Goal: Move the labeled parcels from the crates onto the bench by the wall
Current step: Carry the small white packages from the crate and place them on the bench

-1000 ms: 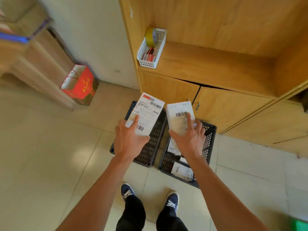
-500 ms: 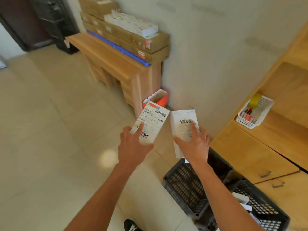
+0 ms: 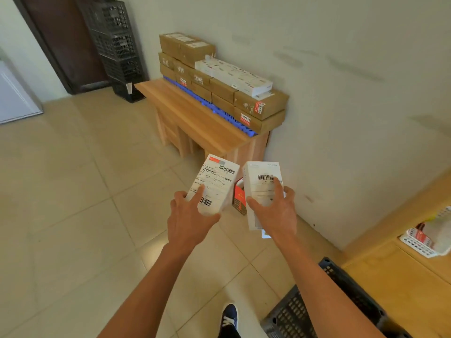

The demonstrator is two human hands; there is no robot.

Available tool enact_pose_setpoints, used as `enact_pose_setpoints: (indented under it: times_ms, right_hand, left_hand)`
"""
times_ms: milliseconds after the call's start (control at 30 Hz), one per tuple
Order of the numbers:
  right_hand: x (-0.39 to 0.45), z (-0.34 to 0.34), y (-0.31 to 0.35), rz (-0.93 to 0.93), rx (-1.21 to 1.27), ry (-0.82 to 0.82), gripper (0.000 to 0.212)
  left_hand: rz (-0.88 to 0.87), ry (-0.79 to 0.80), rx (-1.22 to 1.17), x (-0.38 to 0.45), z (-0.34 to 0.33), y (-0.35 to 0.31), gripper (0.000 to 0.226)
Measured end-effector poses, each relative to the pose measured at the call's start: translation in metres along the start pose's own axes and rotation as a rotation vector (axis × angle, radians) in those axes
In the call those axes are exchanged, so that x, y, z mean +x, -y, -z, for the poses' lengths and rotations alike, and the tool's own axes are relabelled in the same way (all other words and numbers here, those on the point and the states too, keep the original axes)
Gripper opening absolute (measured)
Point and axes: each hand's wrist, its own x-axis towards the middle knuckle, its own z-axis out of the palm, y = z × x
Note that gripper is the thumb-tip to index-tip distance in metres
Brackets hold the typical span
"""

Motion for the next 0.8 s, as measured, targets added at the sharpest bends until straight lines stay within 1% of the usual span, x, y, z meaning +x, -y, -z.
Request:
enact_pose_setpoints:
  times_ms: [167, 367, 500, 600, 800]
  right_hand:
    - [0.073, -0.033, 0.029, -0.007, 0.029, -0.017, 0.098]
    - [0.172, -0.066, 0.062, -0.049, 0.051, 0.016, 0.097]
    - [0.226, -0.076, 0.078, -0.073, 0.018, 0.023, 0.097]
    - [0.261, -0.08, 0.087, -0.095, 0.028, -0.001, 0.096]
    - [0.335, -0.097, 0.094, -0.176, 0.044, -0.069, 0.094]
  left_hand:
    - [-0.016, -0.007, 0.006, 0.083, -0.004, 0.002, 0.091]
    - [-0.015, 0.009, 0.022, 0.184, -0.008, -0.016, 0.091]
    - [-0.016, 0.032, 0.01, 0.242, -0.012, -0.029, 0.093]
    - [-0.046, 0.037, -0.006, 0.286, -0.019, -0.043, 0.093]
    - [-0.105, 0.11, -0.027, 0.385, -0.045, -0.07, 0.096]
